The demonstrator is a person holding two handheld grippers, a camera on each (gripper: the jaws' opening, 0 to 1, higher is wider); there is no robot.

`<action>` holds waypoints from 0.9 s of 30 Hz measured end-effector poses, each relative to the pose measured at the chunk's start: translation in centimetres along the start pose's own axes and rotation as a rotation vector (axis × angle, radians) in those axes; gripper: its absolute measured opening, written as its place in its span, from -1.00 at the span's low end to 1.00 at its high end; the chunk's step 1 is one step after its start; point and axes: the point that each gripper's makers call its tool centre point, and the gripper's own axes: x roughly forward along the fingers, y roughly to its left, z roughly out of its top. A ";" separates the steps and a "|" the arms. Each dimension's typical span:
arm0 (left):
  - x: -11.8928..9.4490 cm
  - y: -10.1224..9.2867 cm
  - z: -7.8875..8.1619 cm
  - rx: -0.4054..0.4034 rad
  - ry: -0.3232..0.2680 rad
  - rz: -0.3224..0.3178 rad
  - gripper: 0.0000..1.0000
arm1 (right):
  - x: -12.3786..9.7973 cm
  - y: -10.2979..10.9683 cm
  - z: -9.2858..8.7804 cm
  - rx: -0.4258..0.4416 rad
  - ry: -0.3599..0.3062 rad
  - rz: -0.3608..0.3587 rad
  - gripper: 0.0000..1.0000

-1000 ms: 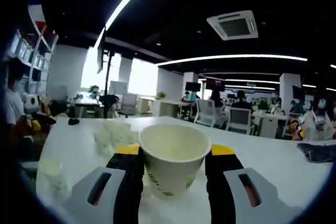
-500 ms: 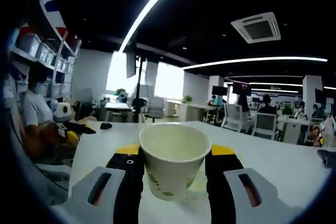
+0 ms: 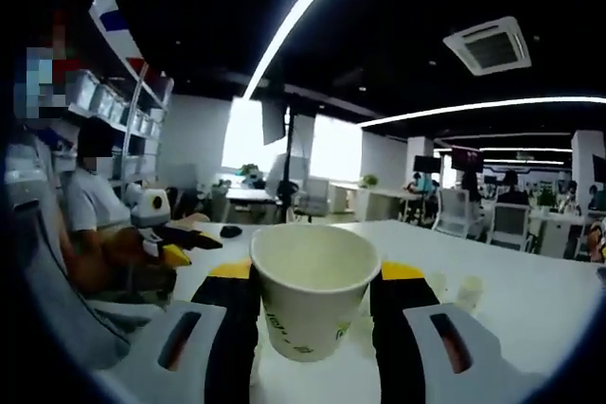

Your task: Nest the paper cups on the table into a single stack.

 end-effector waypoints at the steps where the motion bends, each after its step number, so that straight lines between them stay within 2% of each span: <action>1: 0.1 -0.1 -0.1 0.001 0.004 -0.002 0.08 | 0.1 0.4 0.0 0.004 -0.004 0.006 -0.03; 6: 0.2 -0.4 -0.1 -0.002 0.000 -0.009 0.08 | 0.8 3.0 -0.3 0.021 -0.024 0.047 -0.03; 13: 0.5 -0.6 0.1 -0.002 -0.006 -0.011 0.08 | 2.4 6.6 -2.2 0.019 -0.001 0.109 -0.02; 18: 0.9 -1.2 -0.6 -0.001 0.012 -0.025 0.08 | 3.3 7.8 -3.6 0.016 0.022 0.128 -0.02; 20: 0.8 -1.3 -0.4 0.003 0.006 -0.030 0.09 | 3.7 7.9 -4.8 -0.025 0.047 0.114 -0.02; 23: 0.8 -1.2 -0.2 -0.004 -0.004 -0.025 0.08 | 4.1 8.0 -5.9 -0.032 0.066 0.110 -0.02; 27: 0.8 -1.0 -0.4 -0.001 0.004 -0.020 0.08 | 4.2 8.1 -6.2 -0.024 0.066 0.116 -0.02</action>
